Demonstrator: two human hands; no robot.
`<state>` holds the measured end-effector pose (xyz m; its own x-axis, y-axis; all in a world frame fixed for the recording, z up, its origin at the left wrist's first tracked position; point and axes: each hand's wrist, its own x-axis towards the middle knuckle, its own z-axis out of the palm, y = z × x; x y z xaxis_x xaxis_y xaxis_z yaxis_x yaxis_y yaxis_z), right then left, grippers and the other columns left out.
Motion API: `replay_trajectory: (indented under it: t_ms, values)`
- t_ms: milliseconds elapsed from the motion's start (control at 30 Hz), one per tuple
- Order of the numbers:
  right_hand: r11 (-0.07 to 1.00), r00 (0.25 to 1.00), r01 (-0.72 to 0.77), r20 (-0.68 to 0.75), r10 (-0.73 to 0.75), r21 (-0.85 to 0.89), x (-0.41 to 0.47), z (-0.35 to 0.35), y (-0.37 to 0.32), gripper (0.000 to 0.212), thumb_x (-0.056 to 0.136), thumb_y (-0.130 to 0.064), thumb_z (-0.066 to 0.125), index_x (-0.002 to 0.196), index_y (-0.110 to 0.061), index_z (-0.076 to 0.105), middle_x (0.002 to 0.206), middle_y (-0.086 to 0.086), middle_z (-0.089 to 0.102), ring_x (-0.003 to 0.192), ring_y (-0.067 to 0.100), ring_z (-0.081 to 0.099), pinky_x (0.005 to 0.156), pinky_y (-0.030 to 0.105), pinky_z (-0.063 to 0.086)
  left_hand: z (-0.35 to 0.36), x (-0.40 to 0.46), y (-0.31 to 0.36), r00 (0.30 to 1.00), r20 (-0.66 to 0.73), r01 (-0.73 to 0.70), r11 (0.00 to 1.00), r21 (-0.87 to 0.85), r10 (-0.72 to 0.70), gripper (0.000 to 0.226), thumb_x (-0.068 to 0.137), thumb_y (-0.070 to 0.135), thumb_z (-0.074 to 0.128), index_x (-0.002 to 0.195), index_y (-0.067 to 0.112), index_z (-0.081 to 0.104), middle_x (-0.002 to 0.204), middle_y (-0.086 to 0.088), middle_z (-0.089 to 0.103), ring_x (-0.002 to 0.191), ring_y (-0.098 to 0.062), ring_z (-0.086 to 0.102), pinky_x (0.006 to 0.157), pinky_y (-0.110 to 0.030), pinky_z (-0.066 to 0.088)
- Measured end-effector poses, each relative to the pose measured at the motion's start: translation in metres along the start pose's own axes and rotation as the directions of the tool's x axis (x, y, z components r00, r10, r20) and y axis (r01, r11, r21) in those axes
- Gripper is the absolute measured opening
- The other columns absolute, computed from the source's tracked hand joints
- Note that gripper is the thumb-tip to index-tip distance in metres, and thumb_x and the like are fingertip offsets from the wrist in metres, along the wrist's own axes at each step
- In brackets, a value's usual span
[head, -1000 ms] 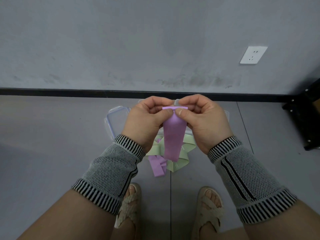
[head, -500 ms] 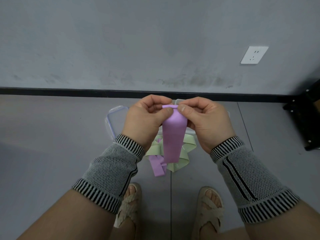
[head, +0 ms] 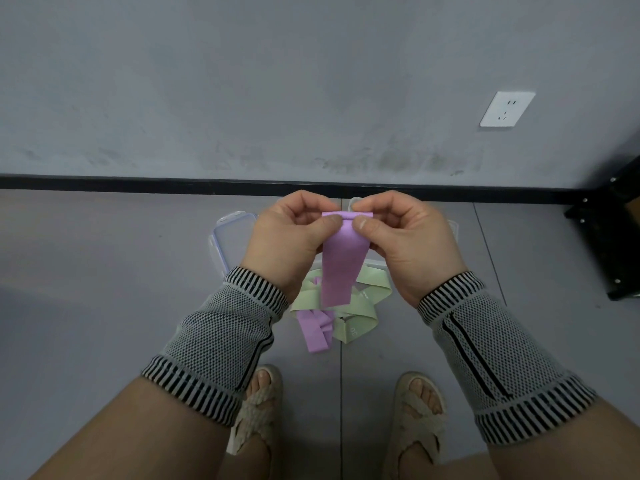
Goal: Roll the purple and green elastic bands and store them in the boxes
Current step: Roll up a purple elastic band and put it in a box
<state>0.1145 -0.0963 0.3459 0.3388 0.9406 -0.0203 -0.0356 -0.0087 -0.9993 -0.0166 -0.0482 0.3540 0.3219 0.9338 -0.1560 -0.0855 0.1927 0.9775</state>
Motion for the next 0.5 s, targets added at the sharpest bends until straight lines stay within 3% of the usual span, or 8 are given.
replay_trajectory:
  t_ms: [267, 500]
  values:
    - [0.999, 1.000, -0.010, -0.018, 0.009, -0.036, 0.0005, -0.0029, 0.0007, 0.015, 0.082, -0.004, 0.068, 0.076, -0.018, 0.070, 0.078, 0.006, 0.072, 0.074, 0.018, 0.067, 0.072, 0.035, 0.056, 0.0005, -0.0004, -0.0002, 1.000, -0.014, 0.015, 1.000, -0.014, -0.015, 0.018, 0.081, -0.006, 0.062, 0.082, 0.011, 0.063, 0.075, -0.005, 0.068, 0.072, -0.016, 0.063, 0.066, -0.026, 0.052]
    - [1.000, 0.998, -0.001, -0.068, 0.000, -0.007, 0.0032, -0.0057, 0.0025, 0.023, 0.079, 0.000, 0.069, 0.073, -0.022, 0.069, 0.083, 0.013, 0.069, 0.078, 0.023, 0.064, 0.078, 0.042, 0.056, -0.0014, 0.0006, 0.0007, 0.992, -0.054, 0.120, 0.991, 0.061, -0.117, 0.008, 0.083, 0.004, 0.063, 0.085, 0.011, 0.065, 0.060, 0.002, 0.060, 0.056, -0.011, 0.050, 0.055, -0.021, 0.046]
